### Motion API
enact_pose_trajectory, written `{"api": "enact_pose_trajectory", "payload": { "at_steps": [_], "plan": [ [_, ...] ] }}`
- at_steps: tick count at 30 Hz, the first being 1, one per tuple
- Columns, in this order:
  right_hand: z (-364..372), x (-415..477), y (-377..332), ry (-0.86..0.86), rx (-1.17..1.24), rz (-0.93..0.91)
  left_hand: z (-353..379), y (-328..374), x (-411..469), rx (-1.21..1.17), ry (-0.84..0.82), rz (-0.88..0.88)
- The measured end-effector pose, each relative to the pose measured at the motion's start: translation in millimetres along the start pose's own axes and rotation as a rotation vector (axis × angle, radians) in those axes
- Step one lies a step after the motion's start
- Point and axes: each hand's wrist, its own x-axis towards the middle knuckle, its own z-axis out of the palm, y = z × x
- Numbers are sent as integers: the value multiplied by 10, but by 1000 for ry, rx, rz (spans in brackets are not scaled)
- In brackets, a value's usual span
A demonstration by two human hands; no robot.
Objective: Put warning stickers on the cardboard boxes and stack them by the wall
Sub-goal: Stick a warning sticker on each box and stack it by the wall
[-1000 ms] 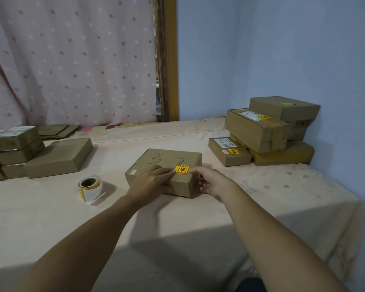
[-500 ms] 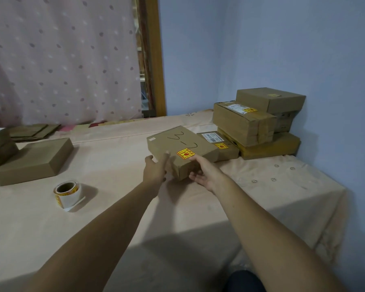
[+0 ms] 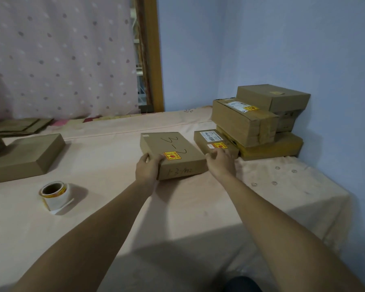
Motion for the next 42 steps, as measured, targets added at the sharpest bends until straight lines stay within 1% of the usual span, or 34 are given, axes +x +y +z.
{"api": "enact_pose_trajectory", "payload": {
  "at_steps": [3, 8, 14, 18, 21, 24, 28, 30, 32, 34, 36, 38, 40, 42],
  "plan": [
    [72, 179, -12, 25, -96, -15, -60, 5, 43, 45, 29, -39],
    [184, 400, 95, -20, -264, 7, -166, -31, 81, 137, 38, -23],
    [207, 410, 129, 128, -401, -74, -247, -103, 149, 184, 37, -19],
    [146, 421, 61, 165, -419, -109, -252, -126, 182, 181, 28, -29],
    [123, 392, -8, 202, -367, -122, -250, -105, 157, 182, 24, -42],
    [95, 391, -113, 257, -243, -122, -254, -123, 167, 173, 31, -27],
    [-30, 369, -305, 302, -39, -47, -280, -150, 148, 159, 39, -19],
    [-59, 287, -442, 319, 3, -51, -269, -151, 119, 151, 48, -20],
    [-22, 164, -590, 313, -61, -149, -239, -146, 87, 160, 58, -18],
    [60, 1, -725, 306, -186, -296, -193, -127, 33, 173, 83, -9],
    [158, -129, -802, 313, -297, -453, -172, -134, 15, 257, 134, 14],
    [267, -234, -829, 291, -388, -567, -180, -145, 18, 305, 134, 18],
    [364, -341, -870, 288, -404, -609, -210, -133, -5, 257, 84, 14],
    [429, -437, -947, 310, -329, -630, -267, -126, -13, 256, 57, 46]
  ]
}}
